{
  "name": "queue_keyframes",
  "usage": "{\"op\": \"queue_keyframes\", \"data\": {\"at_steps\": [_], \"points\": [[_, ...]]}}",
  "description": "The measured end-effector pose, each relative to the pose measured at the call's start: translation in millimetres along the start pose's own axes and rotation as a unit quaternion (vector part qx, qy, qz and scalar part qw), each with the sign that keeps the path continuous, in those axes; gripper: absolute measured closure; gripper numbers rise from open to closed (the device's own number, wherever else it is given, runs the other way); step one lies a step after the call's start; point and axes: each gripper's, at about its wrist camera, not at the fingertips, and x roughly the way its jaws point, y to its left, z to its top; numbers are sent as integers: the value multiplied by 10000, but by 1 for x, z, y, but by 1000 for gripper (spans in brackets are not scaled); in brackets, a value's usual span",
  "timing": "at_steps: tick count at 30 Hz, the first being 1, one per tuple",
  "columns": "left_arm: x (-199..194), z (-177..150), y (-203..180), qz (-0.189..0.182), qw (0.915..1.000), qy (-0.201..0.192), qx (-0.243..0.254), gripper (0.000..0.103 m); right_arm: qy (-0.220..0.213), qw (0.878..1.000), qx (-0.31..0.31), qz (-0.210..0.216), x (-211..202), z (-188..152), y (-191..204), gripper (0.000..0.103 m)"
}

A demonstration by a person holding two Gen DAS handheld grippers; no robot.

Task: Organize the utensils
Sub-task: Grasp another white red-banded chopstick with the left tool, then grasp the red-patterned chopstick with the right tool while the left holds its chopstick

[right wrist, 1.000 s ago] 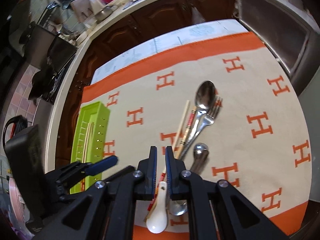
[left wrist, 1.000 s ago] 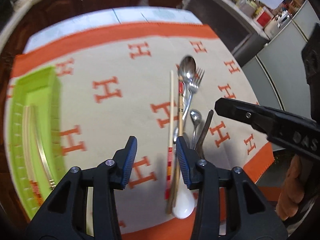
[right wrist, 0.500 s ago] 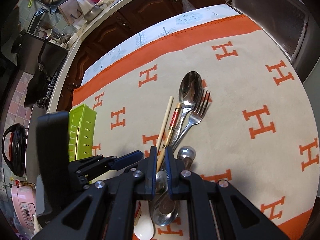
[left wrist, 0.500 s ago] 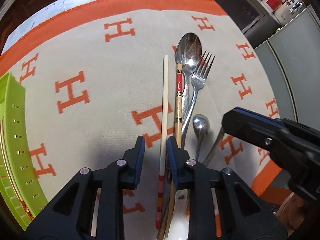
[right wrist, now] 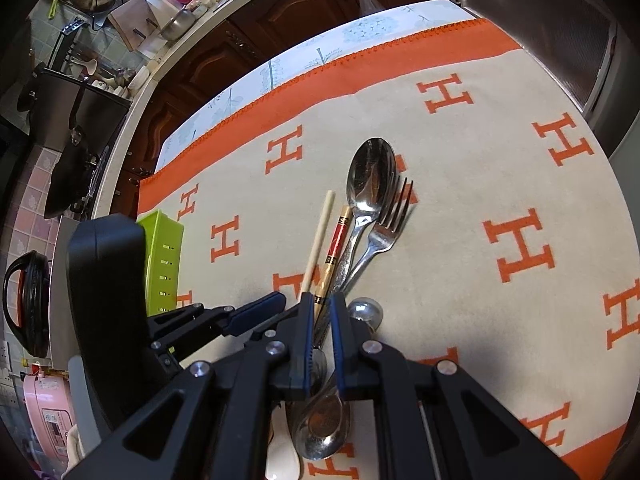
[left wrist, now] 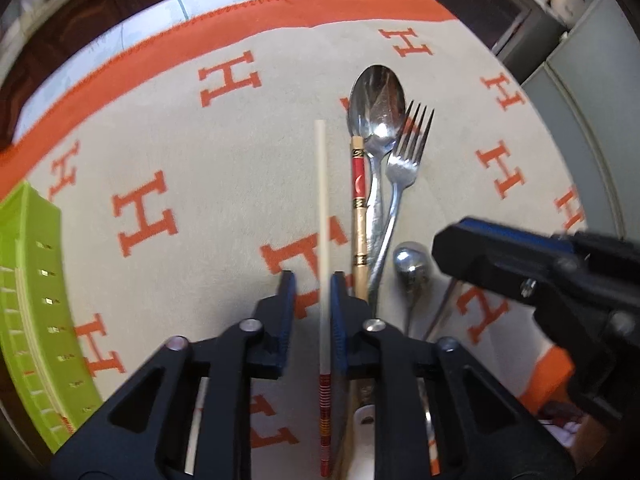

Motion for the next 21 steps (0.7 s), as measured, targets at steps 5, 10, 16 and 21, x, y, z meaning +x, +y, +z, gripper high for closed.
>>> {"op": "queue_keyframes", "data": {"at_steps": [5, 10, 16, 21], "points": [[-3, -8, 20, -190, 9989, -3, -435, 99, 88, 10000, -33, -21, 6, 4, 4, 95], [-11, -29, 47, -238, 9959, 45, -876, 100, 331, 9994, -35, -33, 23, 10, 8, 95], [-30, -55, 75, -368, 9923, -53, -1179, 100, 519, 9983, -4, -278, 45, 17, 14, 95], [-44, -68, 87, -528, 9898, -155, -1312, 100, 637, 9964, -42, -555, 59, 18, 21, 95]]}}
